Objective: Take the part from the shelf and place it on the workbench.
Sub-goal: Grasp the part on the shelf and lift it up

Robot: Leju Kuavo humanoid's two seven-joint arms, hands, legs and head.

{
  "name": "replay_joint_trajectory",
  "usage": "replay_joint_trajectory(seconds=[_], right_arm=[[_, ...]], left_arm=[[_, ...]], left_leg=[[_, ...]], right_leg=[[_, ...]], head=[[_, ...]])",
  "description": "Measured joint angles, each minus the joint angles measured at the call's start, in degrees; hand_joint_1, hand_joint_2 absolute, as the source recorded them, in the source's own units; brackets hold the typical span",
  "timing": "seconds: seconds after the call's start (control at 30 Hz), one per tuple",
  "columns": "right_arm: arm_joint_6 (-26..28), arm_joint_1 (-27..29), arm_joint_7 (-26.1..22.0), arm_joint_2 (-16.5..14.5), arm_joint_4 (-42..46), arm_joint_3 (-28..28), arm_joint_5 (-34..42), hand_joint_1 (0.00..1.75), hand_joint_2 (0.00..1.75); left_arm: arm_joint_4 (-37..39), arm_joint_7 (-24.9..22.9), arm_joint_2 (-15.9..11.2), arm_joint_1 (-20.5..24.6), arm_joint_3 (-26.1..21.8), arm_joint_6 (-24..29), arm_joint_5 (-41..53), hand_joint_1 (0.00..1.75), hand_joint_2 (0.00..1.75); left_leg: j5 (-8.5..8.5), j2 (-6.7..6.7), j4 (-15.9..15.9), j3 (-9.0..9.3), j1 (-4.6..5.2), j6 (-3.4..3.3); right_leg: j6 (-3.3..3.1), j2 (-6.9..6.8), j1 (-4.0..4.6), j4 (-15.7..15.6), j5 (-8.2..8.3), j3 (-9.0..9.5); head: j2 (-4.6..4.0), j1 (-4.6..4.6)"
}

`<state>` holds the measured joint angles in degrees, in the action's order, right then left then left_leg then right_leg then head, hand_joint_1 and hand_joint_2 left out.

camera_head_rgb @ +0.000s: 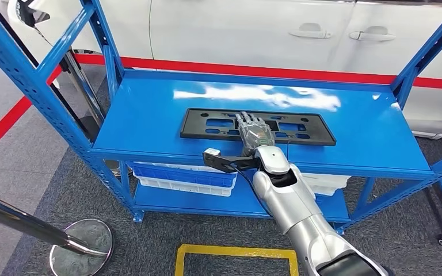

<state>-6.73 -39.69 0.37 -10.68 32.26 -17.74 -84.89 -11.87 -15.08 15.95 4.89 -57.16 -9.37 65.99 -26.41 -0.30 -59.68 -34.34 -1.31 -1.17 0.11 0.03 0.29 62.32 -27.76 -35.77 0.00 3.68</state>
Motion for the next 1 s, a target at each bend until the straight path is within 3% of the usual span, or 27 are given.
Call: replay_joint_trajectory(seconds=[0.1, 0.13, 0.17, 0.2, 0.27, 0.33, 0.4, 0.5, 0.6, 0.63, 0.67, 0.7, 0.8, 0.87, 1.0], right_arm=[[0.0, 0.0, 0.0, 0.1, -0.5, 0.0, 0.0, 0.00, 1.75], [0.0, 0.0, 0.0, 0.2, -0.7, 0.0, 0.0, 0.00, 1.75], [0.0, 0.1, 0.0, 0.2, -0.8, 0.0, 0.0, 0.00, 1.75], [0.0, 0.1, 0.0, 0.2, -0.9, 0.0, 0.0, 0.00, 1.75], [0.1, -0.1, 0.0, 0.2, -1.0, 0.0, 0.0, 0.00, 1.75], [0.2, -0.2, 0.0, 0.2, -1.0, 0.0, -0.1, 0.00, 1.75], [0.3, -0.3, 0.0, 0.2, -1.0, 0.0, -0.1, 0.00, 1.75], [0.4, -0.3, 0.0, 0.3, -1.0, 0.0, -0.2, 0.00, 1.75], [0.5, -0.3, 0.0, 0.3, -1.2, 0.0, -0.2, 0.00, 1.75], [0.5, -0.2, 0.0, 0.3, -1.2, 0.0, -0.2, 0.00, 1.75], [0.5, -0.1, 0.0, 0.3, -1.3, 0.0, -0.2, 0.00, 1.75], [0.5, 0.0, 0.0, 0.3, -1.4, 0.0, -0.2, 0.00, 1.75], [0.5, 0.0, 0.0, 0.3, -1.4, 0.0, -0.2, 0.00, 1.75], [0.5, -0.1, 0.0, 0.3, -1.4, 0.0, -0.2, 0.00, 1.75], [0.5, -0.1, 0.0, 0.3, -1.4, 0.0, -0.3, 0.00, 1.75]], left_arm=[[0.0, 0.0, 0.0, 0.0, 0.0, 0.0, 0.0, 0.00, 0.00], [0.0, 0.0, -0.1, 0.0, 0.0, 0.0, 0.0, 0.00, 0.00], [0.0, 0.0, -0.1, 0.0, 0.0, 0.0, 0.0, 0.00, 0.00], [0.0, 0.0, -0.1, 0.0, 0.0, 0.0, 0.0, 0.00, 0.00], [0.0, 0.1, 0.0, 0.0, 0.0, -0.1, 0.1, 0.00, 0.00], [0.0, 0.3, 0.0, 0.1, 0.0, -0.1, 0.2, 0.00, 0.00], [0.0, 0.5, 0.1, 0.1, 0.0, -0.2, 0.4, 0.00, 0.00], [0.0, 0.6, 0.0, 0.1, 0.0, -0.4, 0.6, 0.00, 0.00], [0.0, 0.7, 0.0, 0.1, 0.1, -0.4, 0.7, 0.00, 0.00], [0.0, 0.7, 0.0, 0.0, 0.1, -0.4, 0.7, 0.00, 0.00], [0.0, 0.7, 0.0, 0.0, 0.1, -0.4, 0.7, 0.00, 0.00], [0.0, 0.7, -0.1, 0.0, 0.1, -0.4, 0.7, 0.00, 0.00], [0.0, 0.7, -0.1, 0.0, 0.1, -0.4, 0.7, 0.00, 0.00], [0.0, 0.8, -0.1, 0.0, 0.1, -0.5, 0.7, 0.00, 0.00], [0.0, 0.8, -0.1, 0.0, 0.2, -0.6, 0.8, 0.00, 0.00]], left_leg=[[0.00, 0.04, 0.1, 0.01, -0.01, -0.46], [-0.03, 0.03, 0.0, 0.03, 0.00, -0.49], [-0.06, -0.01, 0.0, 0.08, 0.00, -0.51], [-0.09, -0.05, 0.0, 0.15, 0.00, -0.49], [-0.18, -0.13, 0.1, 0.32, -0.02, -0.35], [-0.19, -0.14, 0.2, 0.28, 0.01, 0.03], [-0.13, -0.11, 0.4, 0.23, 0.01, 0.62], [-1.56, -0.03, -1.2, -0.41, 0.01, 1.38], [-6.28, 0.00, -10.7, -4.87, 0.05, 1.58], [-7.11, 0.01, -13.6, -6.36, 0.04, 1.69], [-6.89, 0.01, -14.7, -7.03, 0.04, 1.78], [-5.59, 0.03, -13.7, -6.62, 0.04, 1.82], [-0.63, 0.08, -3.4, -1.71, 0.13, 1.49], [-0.26, 0.02, -0.6, -0.36, 0.30, 1.06], [0.07, -0.01, 0.1, -0.06, 0.13, -0.07]], right_leg=[[0.80, -0.01, -0.46, 10.2, -4.72, -4.91], [0.90, -0.02, -0.57, 12.6, -5.23, -6.26], [0.88, -0.01, -0.63, 13.0, -4.60, -6.64], [0.74, -0.01, -0.65, 11.3, -3.02, -5.99], [0.08, 0.01, -0.48, 3.6, 0.97, -2.47], [-0.59, 0.04, -0.03, -2.0, 2.78, -0.02], [-0.95, 0.14, 0.34, -3.0, 2.73, 0.16], [-1.75, 0.11, -0.17, -4.2, 3.21, 0.87], [-2.35, -0.04, -0.08, -4.6, 3.30, 1.24], [-2.42, -0.04, 0.01, -4.6, 3.24, 1.24], [-2.46, -0.02, 0.09, -4.4, 3.15, 1.24], [-2.43, 0.03, 0.11, -4.2, 3.02, 1.25], [-1.88, 0.22, 0.11, -3.1, 2.26, 1.10], [-1.35, 0.25, 0.27, -2.5, 1.97, 0.81], [-0.25, 0.27, 0.17, -1.2, 0.99, 0.17]], head=[[0.00, -0.02], [0.00, -0.01], [0.00, -0.01], [0.00, -0.01], [0.00, 0.01], [0.01, 0.00], [0.01, -0.03], [0.02, 0.01], [0.01, 0.05], [0.00, 0.04], [0.00, 0.04], [0.00, 0.06], [0.00, 0.06], [0.00, 0.01], [0.01, -0.04]])
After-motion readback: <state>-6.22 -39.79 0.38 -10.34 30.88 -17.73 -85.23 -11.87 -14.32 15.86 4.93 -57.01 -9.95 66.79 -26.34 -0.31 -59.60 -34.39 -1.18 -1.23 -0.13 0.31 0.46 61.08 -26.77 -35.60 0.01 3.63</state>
